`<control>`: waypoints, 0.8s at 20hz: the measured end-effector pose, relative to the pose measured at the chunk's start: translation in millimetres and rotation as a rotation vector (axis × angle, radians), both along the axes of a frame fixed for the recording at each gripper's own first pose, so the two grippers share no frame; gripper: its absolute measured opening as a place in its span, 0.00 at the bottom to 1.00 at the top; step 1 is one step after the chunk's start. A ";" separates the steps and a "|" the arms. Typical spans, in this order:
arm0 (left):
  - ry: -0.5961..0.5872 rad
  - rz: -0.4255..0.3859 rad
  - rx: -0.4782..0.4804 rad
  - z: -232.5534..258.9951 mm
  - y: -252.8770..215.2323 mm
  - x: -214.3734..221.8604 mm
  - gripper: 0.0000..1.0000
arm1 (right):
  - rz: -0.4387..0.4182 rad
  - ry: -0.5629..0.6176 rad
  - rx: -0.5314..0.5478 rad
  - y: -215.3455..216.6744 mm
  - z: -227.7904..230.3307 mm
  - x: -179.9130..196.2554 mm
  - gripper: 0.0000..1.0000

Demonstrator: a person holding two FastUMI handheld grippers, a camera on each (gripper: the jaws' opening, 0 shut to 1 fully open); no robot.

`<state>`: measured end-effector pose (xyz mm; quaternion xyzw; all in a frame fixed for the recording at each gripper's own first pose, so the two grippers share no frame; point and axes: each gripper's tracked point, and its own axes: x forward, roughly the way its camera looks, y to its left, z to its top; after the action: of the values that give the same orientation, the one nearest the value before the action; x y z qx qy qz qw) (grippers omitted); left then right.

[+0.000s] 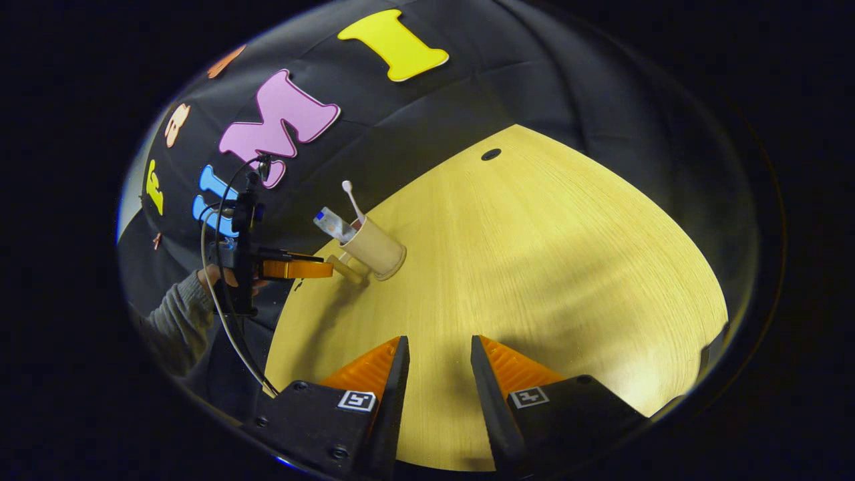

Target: Put the toothbrush and toothpaste on the desktop into the cup, then pick up the cup and place it on the coaster on the desktop.

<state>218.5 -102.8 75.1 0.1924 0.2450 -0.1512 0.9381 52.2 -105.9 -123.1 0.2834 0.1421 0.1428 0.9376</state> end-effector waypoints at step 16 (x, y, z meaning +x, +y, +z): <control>-0.305 0.052 -0.329 33.4 48.7 -168.5 0.76 | 0.024 -0.111 -0.079 64.3 66.0 -59.6 0.58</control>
<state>50.0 -54.1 108.6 0.0510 0.0772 -0.1341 0.9866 -7.3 -41.6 -57.1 0.2360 0.0989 0.1639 0.9527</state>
